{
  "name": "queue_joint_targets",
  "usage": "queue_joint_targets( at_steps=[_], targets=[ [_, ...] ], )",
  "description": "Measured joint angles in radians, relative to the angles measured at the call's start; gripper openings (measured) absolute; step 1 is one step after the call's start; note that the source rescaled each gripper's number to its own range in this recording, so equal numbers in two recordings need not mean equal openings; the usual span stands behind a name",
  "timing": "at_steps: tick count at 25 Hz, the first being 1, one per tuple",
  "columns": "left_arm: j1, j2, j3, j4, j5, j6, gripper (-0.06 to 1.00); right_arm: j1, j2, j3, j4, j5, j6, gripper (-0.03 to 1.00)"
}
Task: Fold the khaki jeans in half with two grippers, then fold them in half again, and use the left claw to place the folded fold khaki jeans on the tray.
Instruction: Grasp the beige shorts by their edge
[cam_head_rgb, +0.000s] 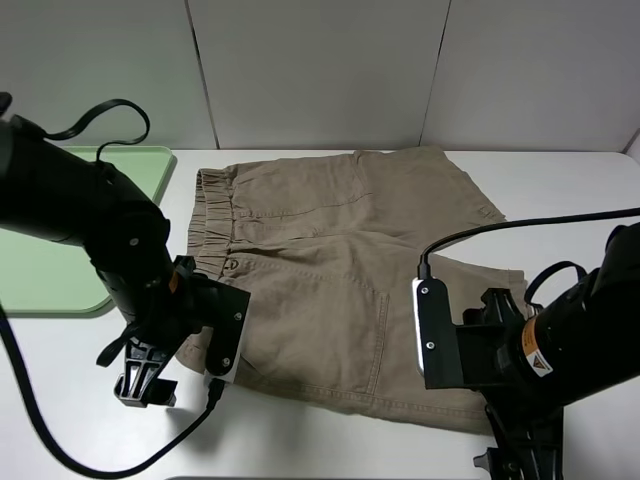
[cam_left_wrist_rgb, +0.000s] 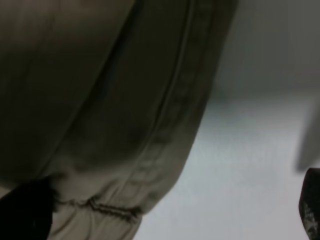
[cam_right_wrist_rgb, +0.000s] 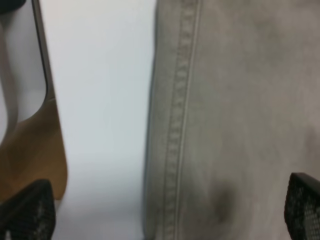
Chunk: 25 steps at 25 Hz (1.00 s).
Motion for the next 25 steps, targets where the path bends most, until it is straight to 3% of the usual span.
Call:
queue_joint_targets(
  at_steps=[25],
  targets=[
    [0.047, 0.053, -0.037, 0.0, -0.03, 0.007, 0.96, 0.0, 0.293, -0.002, -0.002, -0.202, 0.01, 1.0]
  ],
)
